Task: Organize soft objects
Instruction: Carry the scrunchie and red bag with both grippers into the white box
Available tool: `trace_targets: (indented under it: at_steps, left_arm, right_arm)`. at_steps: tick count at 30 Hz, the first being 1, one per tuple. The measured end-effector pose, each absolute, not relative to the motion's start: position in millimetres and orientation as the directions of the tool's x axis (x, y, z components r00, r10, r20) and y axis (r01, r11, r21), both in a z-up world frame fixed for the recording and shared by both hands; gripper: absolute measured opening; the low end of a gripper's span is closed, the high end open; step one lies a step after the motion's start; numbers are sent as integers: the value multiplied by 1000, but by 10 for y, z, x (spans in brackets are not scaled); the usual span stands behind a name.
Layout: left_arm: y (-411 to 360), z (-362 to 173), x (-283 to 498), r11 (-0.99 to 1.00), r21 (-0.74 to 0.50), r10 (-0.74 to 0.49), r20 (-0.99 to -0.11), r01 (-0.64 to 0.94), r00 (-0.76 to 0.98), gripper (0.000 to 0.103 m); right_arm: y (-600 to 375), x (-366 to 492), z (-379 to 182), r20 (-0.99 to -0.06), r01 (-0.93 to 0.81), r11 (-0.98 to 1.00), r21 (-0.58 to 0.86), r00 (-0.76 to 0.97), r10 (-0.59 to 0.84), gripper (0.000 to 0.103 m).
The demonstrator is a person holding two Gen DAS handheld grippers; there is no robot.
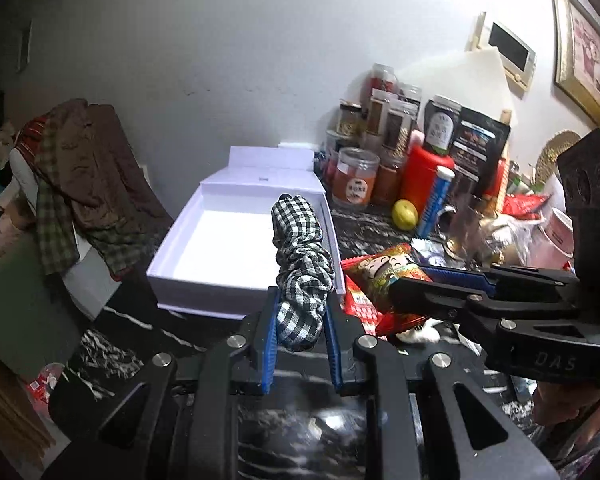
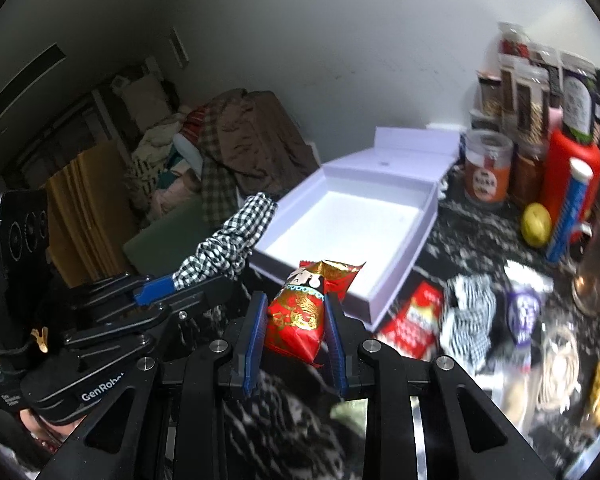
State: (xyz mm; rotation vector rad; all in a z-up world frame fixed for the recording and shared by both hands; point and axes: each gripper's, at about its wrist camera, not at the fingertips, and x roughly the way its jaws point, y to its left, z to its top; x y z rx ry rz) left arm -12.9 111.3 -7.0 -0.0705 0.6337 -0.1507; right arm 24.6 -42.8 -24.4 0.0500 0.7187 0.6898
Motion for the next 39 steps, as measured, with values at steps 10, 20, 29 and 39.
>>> trace_targets:
  at_steps: [10, 20, 29, 39]
  left_arm:
    - [1301, 21, 286, 989, -111, -145, -558, 100, 817, 21]
    - [1436, -38, 811, 988, -115, -148, -573, 100, 806, 21]
    - [1491, -203, 1320, 992, -93, -123, -620, 83, 775, 21]
    - [1517, -405, 1814, 993, -76, -115, -670, 87, 733, 21]
  right_arm:
    - [-183, 669, -43, -559, -601, 769, 218, 569, 603, 28]
    - [-47, 1151, 17, -551, -594, 780, 197, 591, 589, 28]
    - [-17, 1636, -82, -576, -555, 811, 185, 608, 547, 28]
    - [52, 2067, -268, -625, -516, 839, 172, 601, 497, 28]
